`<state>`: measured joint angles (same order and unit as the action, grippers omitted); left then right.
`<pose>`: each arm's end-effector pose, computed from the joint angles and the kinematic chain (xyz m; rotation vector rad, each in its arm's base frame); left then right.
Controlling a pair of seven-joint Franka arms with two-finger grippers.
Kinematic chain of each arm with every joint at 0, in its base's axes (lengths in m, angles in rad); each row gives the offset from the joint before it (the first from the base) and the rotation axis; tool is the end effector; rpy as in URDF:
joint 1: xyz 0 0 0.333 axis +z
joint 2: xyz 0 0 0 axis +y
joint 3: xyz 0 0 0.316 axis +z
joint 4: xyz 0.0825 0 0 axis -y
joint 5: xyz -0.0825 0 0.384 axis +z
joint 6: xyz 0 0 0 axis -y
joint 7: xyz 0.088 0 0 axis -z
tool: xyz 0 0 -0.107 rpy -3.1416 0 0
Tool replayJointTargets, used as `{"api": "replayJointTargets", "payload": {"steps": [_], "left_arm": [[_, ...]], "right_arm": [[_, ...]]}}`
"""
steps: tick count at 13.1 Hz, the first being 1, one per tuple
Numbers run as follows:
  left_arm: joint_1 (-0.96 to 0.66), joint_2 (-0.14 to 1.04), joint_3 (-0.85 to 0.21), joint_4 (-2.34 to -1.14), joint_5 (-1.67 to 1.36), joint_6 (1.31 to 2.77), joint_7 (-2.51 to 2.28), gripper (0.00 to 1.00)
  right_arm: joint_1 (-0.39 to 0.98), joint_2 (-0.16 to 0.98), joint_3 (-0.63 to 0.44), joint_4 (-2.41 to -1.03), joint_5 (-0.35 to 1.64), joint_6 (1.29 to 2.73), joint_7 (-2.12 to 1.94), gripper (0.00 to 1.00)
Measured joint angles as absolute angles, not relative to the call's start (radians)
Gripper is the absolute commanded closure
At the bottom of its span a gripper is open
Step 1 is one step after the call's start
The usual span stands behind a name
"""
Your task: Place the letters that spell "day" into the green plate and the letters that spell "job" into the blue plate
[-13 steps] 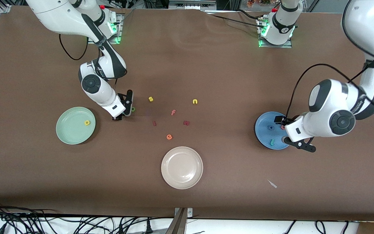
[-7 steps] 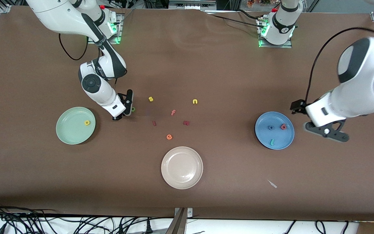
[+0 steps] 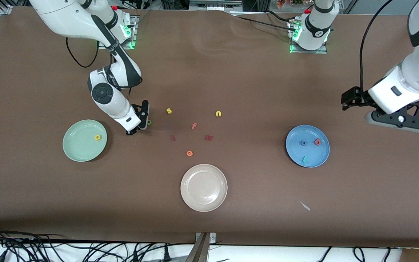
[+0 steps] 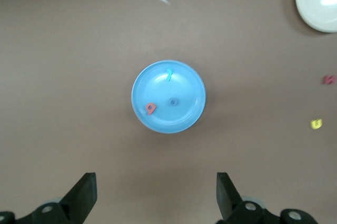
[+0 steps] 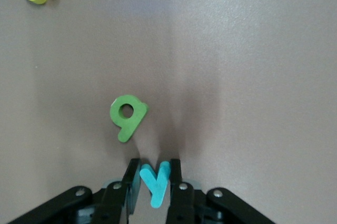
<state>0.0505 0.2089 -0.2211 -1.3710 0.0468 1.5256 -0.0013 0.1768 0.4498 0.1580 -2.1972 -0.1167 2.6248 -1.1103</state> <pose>0.6062 -0.0842 0.5950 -3.1246 0.2581 0.0769 0.5206 0.1863 0.1771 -2.2525 -2.1669 0.0129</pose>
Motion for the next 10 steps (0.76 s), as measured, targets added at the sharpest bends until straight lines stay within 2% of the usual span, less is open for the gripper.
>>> {"api": "replayJointTargets", "payload": {"steps": [3,5,10], "left_arm": [[0.043,0.049,-0.159,-1.635,0.02,1.674,-0.001,0.0],[0.037,-0.024,-0.148,-1.741,0.02,1.702,-0.001,0.0],[0.022,-0.049,-0.103,-1.777,0.02,1.713,-0.004,0.0]], "right_arm": [[0.177,0.45,0.158,-2.189,-0.117,2.607,-1.11,0.99],[0.177,0.45,0.158,-2.149,-0.117,2.54,-1.11,1.0],[0.176,0.449,0.134,-2.054,-0.117,2.416,-1.108,1.0]]}}
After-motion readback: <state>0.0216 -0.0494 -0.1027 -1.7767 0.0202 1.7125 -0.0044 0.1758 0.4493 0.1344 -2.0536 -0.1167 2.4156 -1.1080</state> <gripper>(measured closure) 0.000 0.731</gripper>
